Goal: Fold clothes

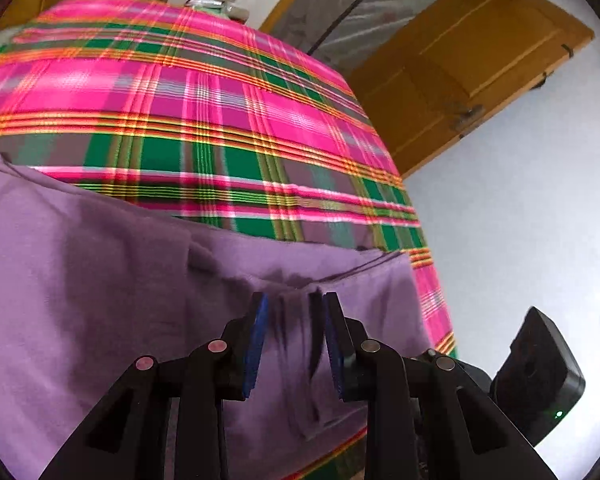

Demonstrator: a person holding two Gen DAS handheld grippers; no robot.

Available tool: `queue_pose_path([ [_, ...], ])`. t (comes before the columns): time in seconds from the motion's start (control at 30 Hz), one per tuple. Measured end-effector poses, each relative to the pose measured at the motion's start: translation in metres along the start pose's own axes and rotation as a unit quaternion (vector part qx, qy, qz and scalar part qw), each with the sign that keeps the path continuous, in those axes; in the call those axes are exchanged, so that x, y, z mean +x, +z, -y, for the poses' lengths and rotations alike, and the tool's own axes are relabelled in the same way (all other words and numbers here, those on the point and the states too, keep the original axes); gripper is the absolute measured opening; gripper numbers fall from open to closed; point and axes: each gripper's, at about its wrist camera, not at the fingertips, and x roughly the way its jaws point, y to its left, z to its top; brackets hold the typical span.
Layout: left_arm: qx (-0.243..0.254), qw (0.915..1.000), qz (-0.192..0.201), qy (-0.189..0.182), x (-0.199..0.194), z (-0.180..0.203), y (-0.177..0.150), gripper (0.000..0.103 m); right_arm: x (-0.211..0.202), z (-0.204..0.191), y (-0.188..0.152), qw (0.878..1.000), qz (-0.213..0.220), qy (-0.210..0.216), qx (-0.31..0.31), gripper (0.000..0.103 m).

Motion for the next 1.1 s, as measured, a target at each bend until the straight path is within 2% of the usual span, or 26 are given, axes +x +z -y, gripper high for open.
queue_pose_path([
  [0.1,0.018,0.9995,0.008,0.025,-0.003,0.004,-0.007,0.028,0.001,-0.017,-0.018,0.998,0.005,-0.031,-0.055,0.018],
  [0.17,0.033,0.9982,0.02,0.047,-0.007,0.008,-0.012,0.034,-0.007,-0.021,-0.021,0.998,0.001,-0.022,-0.063,0.018],
  [0.23,0.045,0.997,0.026,0.058,-0.01,0.011,-0.015,0.035,-0.014,-0.018,-0.019,0.998,0.006,-0.01,-0.056,0.018],
  [0.3,0.053,0.9963,0.031,0.06,-0.014,0.013,-0.019,0.034,-0.026,-0.014,-0.016,0.998,0.026,-0.014,-0.052,0.018],
  [0.37,0.066,0.9932,0.05,0.082,-0.021,0.017,-0.024,0.035,-0.037,-0.007,-0.013,0.998,0.044,-0.021,-0.037,0.018],
  [0.53,0.084,0.9901,0.063,0.094,-0.031,0.023,-0.034,0.035,-0.039,0.012,-0.002,0.996,0.053,-0.065,0.011,0.018],
  [0.57,0.087,0.9893,0.066,0.097,-0.033,0.024,-0.036,0.034,-0.027,0.015,0.005,0.996,0.046,-0.074,0.014,0.018],
  [0.7,0.098,0.9859,0.078,0.112,-0.039,0.027,-0.044,0.035,-0.012,0.004,-0.01,0.996,0.006,-0.084,0.004,0.019],
  [0.83,0.105,0.9825,0.086,0.127,-0.044,0.026,-0.05,0.035,-0.021,-0.013,-0.02,0.994,0.012,-0.108,-0.03,0.019],
  [0.93,0.105,0.9816,0.088,0.133,-0.047,0.024,-0.054,0.035,-0.026,-0.017,-0.016,0.995,0.024,-0.092,-0.042,0.019],
  [1.0,0.105,0.9811,0.091,0.135,-0.049,0.022,-0.056,0.035,-0.028,-0.018,-0.017,0.994,0.025,-0.102,-0.036,0.02],
  [1.1,0.105,0.9806,0.093,0.138,-0.053,0.02,-0.061,0.035,-0.019,-0.019,-0.024,0.994,0.003,-0.106,-0.033,0.02],
])
